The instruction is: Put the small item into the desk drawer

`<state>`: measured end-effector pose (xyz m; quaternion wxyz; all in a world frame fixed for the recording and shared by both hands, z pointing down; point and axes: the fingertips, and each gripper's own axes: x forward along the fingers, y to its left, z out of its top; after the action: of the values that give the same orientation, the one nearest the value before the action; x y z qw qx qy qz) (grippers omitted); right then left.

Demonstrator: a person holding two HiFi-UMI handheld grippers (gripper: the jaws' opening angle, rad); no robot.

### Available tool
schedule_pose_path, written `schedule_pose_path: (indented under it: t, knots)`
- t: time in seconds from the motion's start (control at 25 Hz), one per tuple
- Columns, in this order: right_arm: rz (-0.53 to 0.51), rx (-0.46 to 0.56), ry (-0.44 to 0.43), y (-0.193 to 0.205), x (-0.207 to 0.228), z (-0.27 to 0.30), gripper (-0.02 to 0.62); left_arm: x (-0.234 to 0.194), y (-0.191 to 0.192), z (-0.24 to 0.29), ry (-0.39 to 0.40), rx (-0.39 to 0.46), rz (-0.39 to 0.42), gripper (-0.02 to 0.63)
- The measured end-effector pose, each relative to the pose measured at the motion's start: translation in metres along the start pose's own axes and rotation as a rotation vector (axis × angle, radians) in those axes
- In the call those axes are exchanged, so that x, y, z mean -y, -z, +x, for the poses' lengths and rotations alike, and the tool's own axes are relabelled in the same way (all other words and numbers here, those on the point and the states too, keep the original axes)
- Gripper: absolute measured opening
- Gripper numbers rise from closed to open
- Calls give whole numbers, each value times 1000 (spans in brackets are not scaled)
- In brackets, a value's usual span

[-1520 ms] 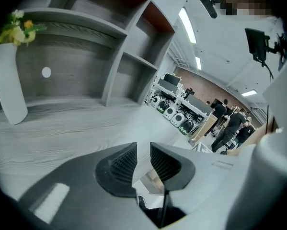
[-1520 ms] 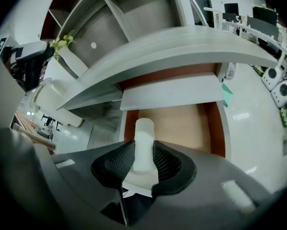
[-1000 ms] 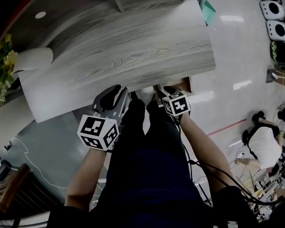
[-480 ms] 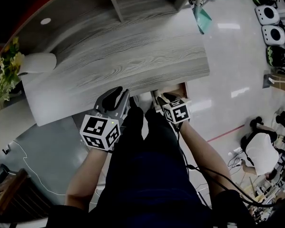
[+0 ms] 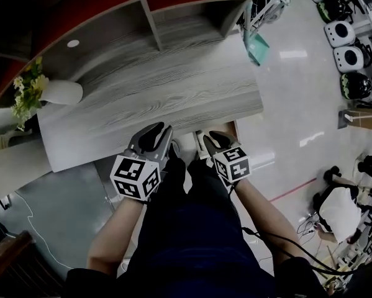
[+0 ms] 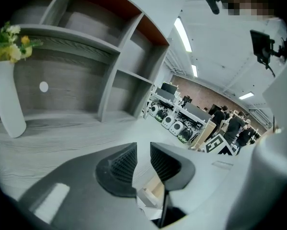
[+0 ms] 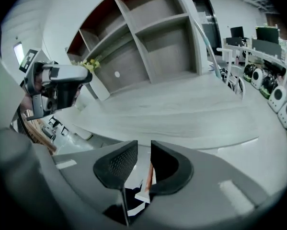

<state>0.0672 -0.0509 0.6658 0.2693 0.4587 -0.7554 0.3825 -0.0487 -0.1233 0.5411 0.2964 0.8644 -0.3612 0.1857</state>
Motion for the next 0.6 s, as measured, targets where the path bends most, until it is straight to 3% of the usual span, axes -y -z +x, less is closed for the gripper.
schedule_pose_path:
  t: [0.6]
  knots:
    - [-56,407,27,-134,-32,-123,29,40,-71,-36,11,177,69,83]
